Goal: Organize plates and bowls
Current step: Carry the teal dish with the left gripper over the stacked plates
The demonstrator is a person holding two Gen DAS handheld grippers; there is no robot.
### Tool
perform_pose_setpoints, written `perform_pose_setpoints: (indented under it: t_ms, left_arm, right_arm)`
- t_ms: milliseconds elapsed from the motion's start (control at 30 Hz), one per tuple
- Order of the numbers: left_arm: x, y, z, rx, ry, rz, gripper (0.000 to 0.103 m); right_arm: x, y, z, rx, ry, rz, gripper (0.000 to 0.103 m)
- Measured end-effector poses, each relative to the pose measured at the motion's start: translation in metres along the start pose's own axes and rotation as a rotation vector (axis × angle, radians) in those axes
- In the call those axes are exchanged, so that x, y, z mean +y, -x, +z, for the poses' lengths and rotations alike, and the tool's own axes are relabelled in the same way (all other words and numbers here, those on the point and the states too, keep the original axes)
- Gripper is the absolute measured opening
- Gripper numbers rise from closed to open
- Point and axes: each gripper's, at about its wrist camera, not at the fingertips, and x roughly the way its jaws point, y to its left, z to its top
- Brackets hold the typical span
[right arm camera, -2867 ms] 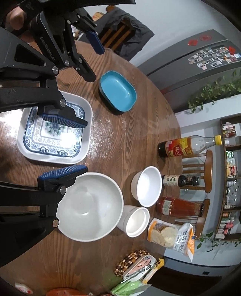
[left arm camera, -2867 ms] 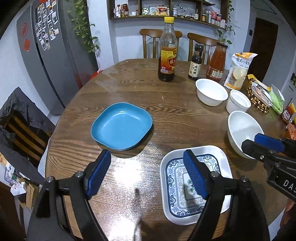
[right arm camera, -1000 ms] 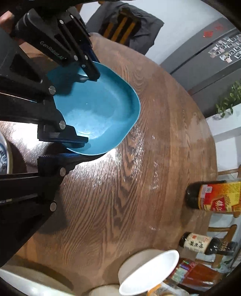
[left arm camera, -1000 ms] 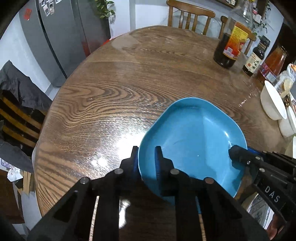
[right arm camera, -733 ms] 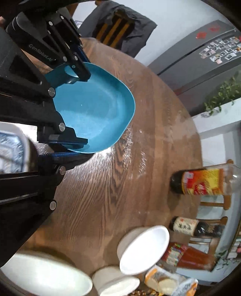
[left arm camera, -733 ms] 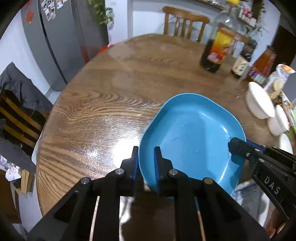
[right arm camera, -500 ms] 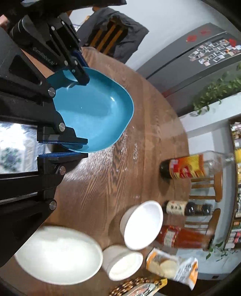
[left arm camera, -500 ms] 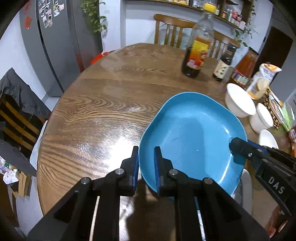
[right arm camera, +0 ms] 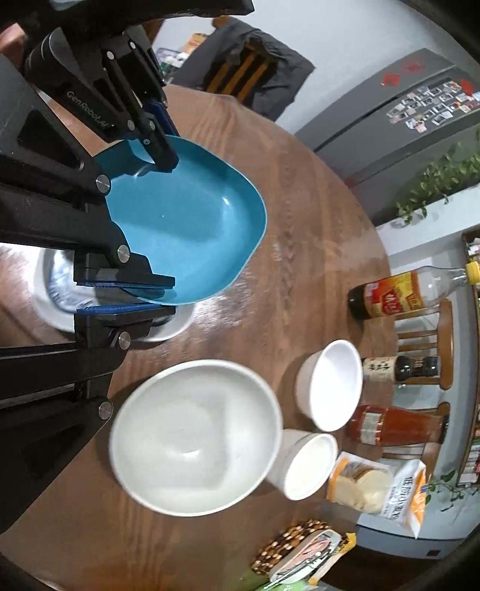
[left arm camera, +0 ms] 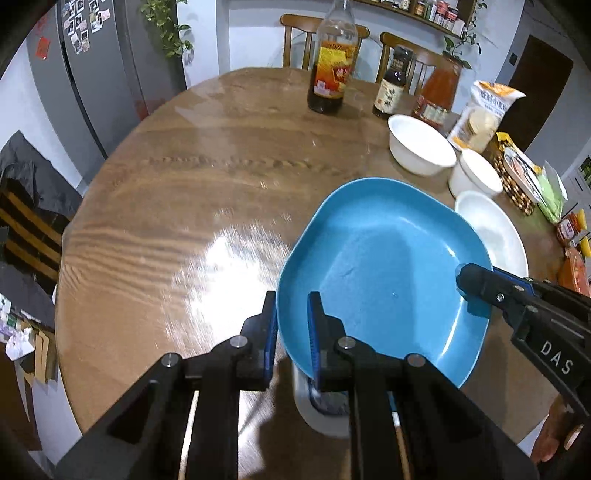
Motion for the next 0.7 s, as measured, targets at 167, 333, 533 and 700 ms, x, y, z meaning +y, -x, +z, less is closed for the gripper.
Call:
perform_pose_setpoints:
  t_ms: [167, 333, 533, 700]
  left_arm:
    - [-0.004, 0.002, -0.019, 0.02, 0.029, 0.026, 0.014]
    - [-0.008, 0.003, -0.033, 0.03, 0.045, 0.053, 0.014]
    - [-0.013, -0.002, -0.042, 0.048, 0.049, 0.074, 0.014]
    - [-0.017, -0.003, -0.048, 0.055, 0.052, 0.079, 0.014]
  right_arm:
    - [-0.004, -0.004, -0.016, 0.04, 0.035, 0.026, 0.009]
    - [-0.008, -0.009, -0.024, 0.073, 0.066, 0.039, 0.009]
    - [-0.011, -0.018, -0.028, 0.107, 0.079, 0.048, 0.009]
    - [-0.012, -0.023, -0.028, 0.125, 0.088, 0.041, 0.009]
